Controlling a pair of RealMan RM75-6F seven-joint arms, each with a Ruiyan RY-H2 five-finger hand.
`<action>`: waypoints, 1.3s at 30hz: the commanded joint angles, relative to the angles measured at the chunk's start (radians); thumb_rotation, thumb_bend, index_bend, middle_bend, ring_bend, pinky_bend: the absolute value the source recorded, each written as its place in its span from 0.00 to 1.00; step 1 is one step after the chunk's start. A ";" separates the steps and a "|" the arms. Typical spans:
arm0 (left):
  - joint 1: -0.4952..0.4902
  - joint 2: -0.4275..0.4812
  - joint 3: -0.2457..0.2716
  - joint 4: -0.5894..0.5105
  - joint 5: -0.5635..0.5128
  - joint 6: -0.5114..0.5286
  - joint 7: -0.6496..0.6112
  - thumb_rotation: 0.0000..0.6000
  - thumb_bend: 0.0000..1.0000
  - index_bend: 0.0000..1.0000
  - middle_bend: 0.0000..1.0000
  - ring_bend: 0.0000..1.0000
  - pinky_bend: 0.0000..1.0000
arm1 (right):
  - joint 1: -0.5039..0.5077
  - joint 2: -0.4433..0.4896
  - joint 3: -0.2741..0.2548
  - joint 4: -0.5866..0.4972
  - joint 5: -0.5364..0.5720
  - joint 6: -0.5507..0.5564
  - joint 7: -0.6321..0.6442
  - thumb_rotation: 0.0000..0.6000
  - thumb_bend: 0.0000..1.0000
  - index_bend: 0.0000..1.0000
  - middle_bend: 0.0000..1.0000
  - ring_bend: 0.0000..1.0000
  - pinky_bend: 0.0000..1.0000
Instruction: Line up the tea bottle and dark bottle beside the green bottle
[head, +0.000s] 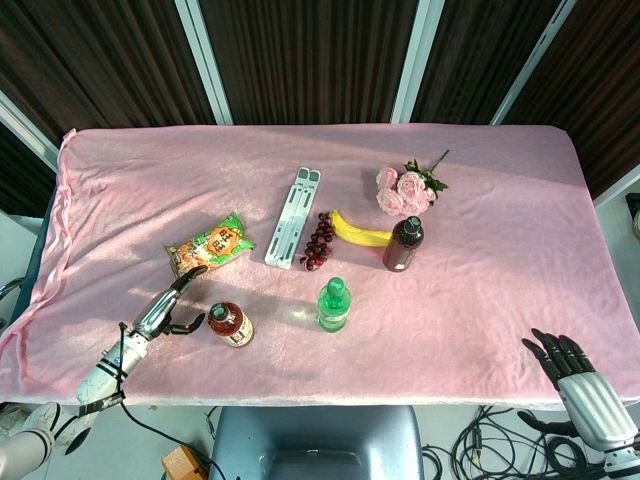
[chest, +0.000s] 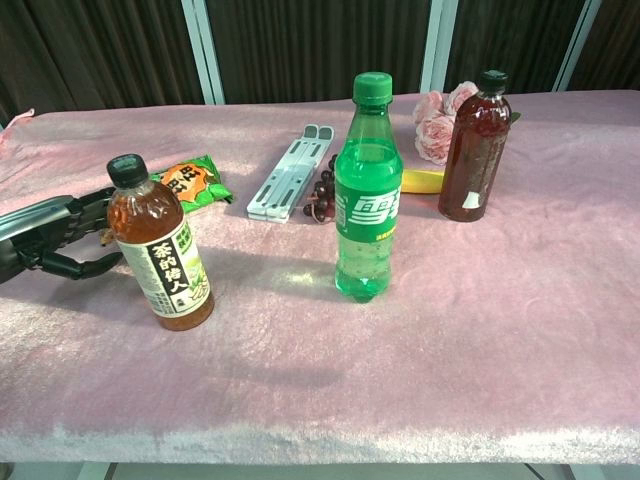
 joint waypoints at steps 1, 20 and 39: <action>-0.003 0.002 -0.001 -0.005 -0.017 -0.017 0.017 1.00 0.42 0.00 0.00 0.00 0.00 | -0.001 0.003 -0.002 0.002 -0.004 0.004 0.007 1.00 0.26 0.00 0.00 0.00 0.01; 0.044 0.056 0.022 0.016 -0.023 0.075 -0.032 1.00 0.40 0.00 0.00 0.00 0.00 | -0.009 0.006 -0.007 0.015 -0.006 0.022 0.025 1.00 0.26 0.00 0.00 0.00 0.02; 0.176 0.002 0.111 -0.048 0.125 0.401 0.016 1.00 0.28 0.00 0.00 0.00 0.00 | -0.012 -0.007 -0.003 0.009 -0.014 0.031 -0.007 1.00 0.26 0.00 0.00 0.00 0.02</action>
